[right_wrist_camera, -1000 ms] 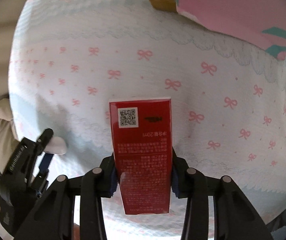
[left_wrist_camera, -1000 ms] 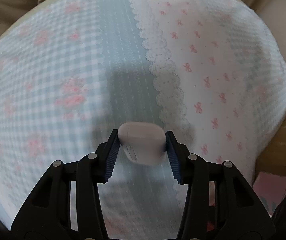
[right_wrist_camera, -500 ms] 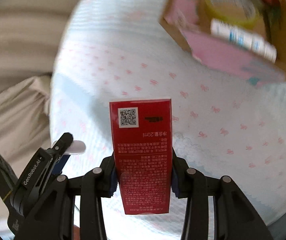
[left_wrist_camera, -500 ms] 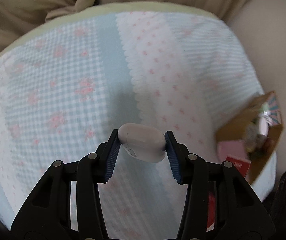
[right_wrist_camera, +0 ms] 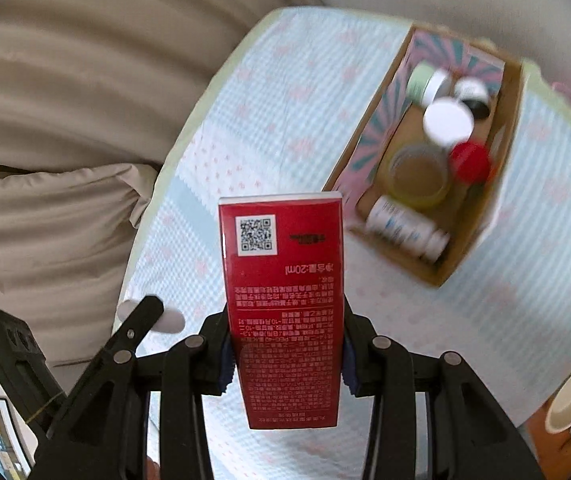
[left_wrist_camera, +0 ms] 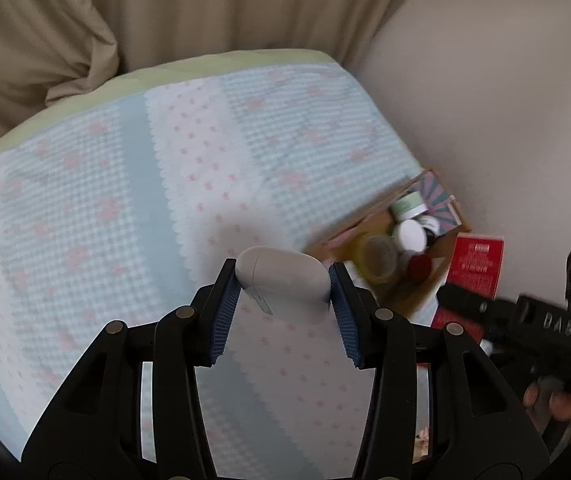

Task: Organize rigid objects
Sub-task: 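Carry the earbud case and red box over the cardboard box with both tools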

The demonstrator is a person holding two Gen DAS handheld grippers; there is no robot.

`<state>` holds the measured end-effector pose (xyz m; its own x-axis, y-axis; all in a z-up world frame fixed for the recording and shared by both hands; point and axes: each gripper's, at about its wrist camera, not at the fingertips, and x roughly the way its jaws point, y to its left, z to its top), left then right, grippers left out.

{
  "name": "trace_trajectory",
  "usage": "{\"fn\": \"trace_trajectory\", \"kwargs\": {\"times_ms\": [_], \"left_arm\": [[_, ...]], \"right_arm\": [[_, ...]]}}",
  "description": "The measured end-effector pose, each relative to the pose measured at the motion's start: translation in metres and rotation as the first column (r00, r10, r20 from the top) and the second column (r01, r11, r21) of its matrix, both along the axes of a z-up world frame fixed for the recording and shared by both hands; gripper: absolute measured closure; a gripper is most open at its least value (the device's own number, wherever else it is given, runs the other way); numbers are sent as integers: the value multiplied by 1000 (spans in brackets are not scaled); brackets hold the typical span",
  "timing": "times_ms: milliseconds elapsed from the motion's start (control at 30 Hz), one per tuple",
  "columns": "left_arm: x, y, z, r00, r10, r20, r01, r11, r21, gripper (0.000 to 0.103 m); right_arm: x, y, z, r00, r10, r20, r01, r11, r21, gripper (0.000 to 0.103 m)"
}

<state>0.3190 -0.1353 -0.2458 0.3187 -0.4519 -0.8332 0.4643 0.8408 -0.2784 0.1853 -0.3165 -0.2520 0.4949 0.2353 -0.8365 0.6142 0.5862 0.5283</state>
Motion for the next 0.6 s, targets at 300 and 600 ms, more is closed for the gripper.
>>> {"fn": "trace_trajectory", "kwargs": {"times_ms": [300, 600], "left_arm": [[-24, -72, 5, 997, 74, -22, -74, 997, 3, 61], [-31, -160, -34, 982, 154, -105, -152, 988, 25, 61]], "right_arm": [[19, -100, 12, 993, 119, -17, -120, 992, -29, 65], [58, -181, -17, 937, 333, -102, -340, 939, -53, 65]]}}
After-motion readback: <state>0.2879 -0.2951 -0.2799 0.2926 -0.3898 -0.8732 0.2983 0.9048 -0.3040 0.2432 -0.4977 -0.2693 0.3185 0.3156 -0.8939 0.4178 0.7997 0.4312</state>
